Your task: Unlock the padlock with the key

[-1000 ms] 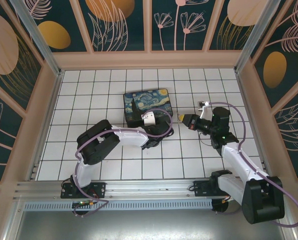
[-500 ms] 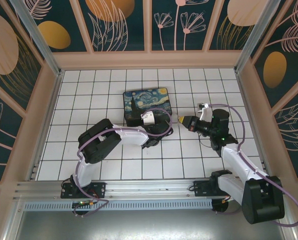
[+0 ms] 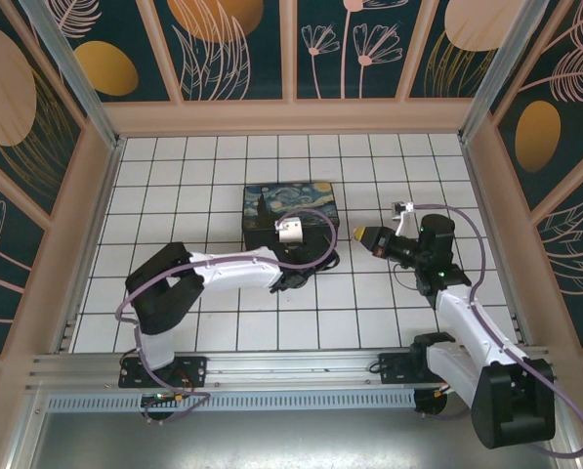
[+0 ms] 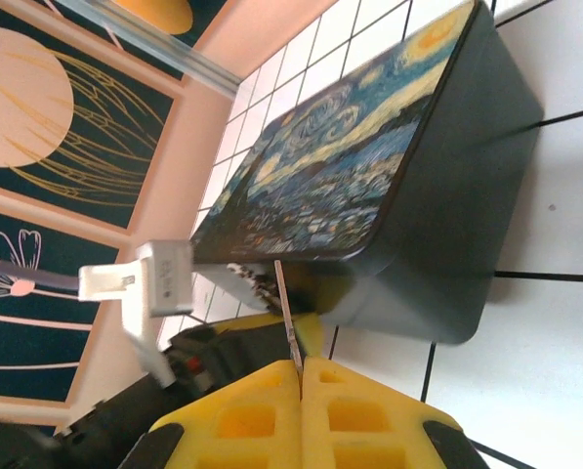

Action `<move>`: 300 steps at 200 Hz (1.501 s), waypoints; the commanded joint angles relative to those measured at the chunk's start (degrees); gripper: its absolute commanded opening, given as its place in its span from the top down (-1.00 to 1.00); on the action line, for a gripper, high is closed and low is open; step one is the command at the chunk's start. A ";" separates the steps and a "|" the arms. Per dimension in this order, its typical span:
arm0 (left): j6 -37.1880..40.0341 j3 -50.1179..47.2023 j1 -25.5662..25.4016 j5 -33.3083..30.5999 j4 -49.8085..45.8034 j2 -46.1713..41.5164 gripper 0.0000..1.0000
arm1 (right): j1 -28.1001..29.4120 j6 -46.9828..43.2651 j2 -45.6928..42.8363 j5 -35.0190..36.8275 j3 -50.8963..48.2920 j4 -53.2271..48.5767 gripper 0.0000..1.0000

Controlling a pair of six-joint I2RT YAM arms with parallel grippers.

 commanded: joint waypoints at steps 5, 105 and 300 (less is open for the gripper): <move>-2.80 3.44 -1.58 1.03 -10.62 -6.36 0.44 | -1.24 -2.69 -2.14 -0.01 4.74 -4.51 1.00; -5.54 15.20 -2.00 10.63 -31.63 -11.89 0.43 | -1.60 -6.80 -5.99 -0.31 14.12 -18.04 1.00; 39.58 30.94 22.05 23.83 -14.74 -3.84 -0.46 | 3.20 0.33 -13.15 0.69 13.29 -24.92 1.00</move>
